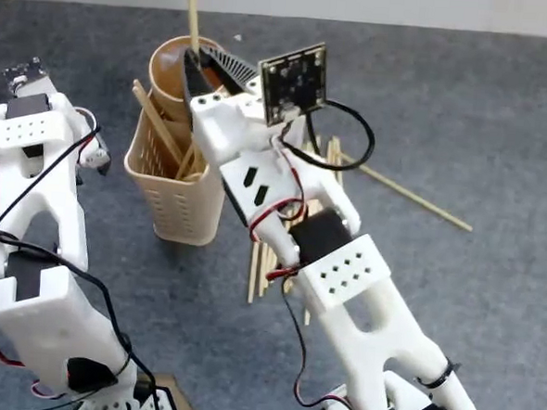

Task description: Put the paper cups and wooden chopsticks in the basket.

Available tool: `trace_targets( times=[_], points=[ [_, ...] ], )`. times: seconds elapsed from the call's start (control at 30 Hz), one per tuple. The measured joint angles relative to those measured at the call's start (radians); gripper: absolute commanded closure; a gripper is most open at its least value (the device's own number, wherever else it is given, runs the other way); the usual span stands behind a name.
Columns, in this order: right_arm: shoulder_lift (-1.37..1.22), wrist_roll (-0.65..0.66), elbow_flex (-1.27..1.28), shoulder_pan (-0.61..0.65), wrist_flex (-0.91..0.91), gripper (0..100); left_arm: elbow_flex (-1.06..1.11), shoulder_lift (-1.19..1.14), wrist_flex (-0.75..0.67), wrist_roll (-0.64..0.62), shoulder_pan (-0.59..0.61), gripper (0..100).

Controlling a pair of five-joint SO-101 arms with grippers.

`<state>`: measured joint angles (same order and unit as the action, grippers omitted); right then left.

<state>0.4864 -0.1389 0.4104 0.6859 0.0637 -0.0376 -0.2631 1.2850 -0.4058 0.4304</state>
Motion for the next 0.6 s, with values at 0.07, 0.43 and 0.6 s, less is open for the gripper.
trace_targets(
  times=[0.07,0.43,0.6],
  points=[
    [-0.008,-0.038,-0.002,0.000,0.000,99.5,0.000,0.000,0.000,0.000,0.000,84],
    [-0.083,-0.012,0.048,0.000,0.015,85.0,0.000,0.000,0.000,0.000,0.000,84],
    [-0.078,0.063,-0.040,0.000,0.224,85.0,0.000,0.000,0.000,0.000,0.000,84]
  ],
)
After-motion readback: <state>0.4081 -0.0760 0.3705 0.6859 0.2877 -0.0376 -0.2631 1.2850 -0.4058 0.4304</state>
